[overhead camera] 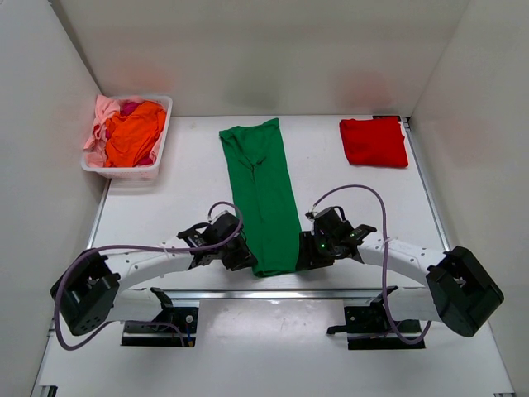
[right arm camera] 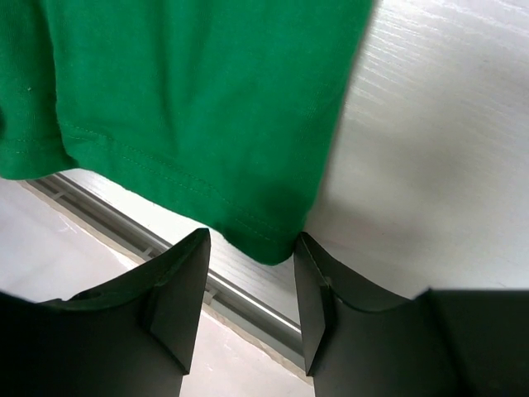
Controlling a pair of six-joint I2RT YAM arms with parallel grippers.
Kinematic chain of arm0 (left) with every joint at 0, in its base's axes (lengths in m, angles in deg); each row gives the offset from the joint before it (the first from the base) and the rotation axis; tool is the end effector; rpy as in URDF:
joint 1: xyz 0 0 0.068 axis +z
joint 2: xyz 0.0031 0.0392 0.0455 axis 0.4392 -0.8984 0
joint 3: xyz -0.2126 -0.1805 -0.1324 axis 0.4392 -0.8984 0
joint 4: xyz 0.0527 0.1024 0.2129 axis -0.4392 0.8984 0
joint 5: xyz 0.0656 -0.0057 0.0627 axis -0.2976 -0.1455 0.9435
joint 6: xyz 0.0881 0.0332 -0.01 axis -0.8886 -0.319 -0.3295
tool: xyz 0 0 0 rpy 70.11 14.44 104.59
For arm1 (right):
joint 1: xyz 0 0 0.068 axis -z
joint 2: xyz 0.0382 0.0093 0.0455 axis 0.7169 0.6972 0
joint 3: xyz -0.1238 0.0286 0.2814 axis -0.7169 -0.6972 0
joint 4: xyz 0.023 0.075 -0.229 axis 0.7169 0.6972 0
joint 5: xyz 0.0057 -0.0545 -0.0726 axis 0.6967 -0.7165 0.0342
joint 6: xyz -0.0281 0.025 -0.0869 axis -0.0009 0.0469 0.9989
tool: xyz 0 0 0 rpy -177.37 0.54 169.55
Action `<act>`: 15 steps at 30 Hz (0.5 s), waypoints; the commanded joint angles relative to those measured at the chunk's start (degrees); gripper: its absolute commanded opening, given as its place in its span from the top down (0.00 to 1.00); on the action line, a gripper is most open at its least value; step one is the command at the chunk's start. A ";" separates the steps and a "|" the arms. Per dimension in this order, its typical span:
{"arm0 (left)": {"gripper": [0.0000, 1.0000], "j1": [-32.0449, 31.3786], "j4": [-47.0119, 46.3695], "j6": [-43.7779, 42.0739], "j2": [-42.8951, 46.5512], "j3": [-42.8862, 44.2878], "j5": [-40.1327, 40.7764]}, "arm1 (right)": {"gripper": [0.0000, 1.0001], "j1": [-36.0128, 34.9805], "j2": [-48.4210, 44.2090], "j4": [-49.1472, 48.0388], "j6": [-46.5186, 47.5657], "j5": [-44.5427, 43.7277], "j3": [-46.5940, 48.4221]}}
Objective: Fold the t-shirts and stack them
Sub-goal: Grab the bottom of the folded rectangular tshirt with both arms
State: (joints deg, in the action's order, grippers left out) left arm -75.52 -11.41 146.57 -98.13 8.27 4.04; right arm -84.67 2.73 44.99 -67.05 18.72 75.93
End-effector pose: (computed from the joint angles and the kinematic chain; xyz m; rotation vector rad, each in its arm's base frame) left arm 0.1422 -0.1707 0.1711 -0.5876 2.7674 -0.7109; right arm 0.1506 0.1533 0.1626 -0.2850 2.7651 0.7691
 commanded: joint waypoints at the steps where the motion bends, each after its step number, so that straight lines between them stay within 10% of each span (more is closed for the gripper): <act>1: 0.64 -0.27 1.94 1.61 2.07 0.19 -0.28 | 0.58 0.29 0.65 -1.91 0.22 -0.10 -0.57; 15: 0.62 -2.12 -0.69 0.38 -2.67 -1.66 -3.10 | 0.57 0.99 -0.23 -2.79 1.27 -0.18 -1.28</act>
State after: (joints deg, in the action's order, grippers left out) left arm -77.21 -10.42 146.75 -99.71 6.15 1.99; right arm -84.26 2.71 43.71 -66.81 19.01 75.51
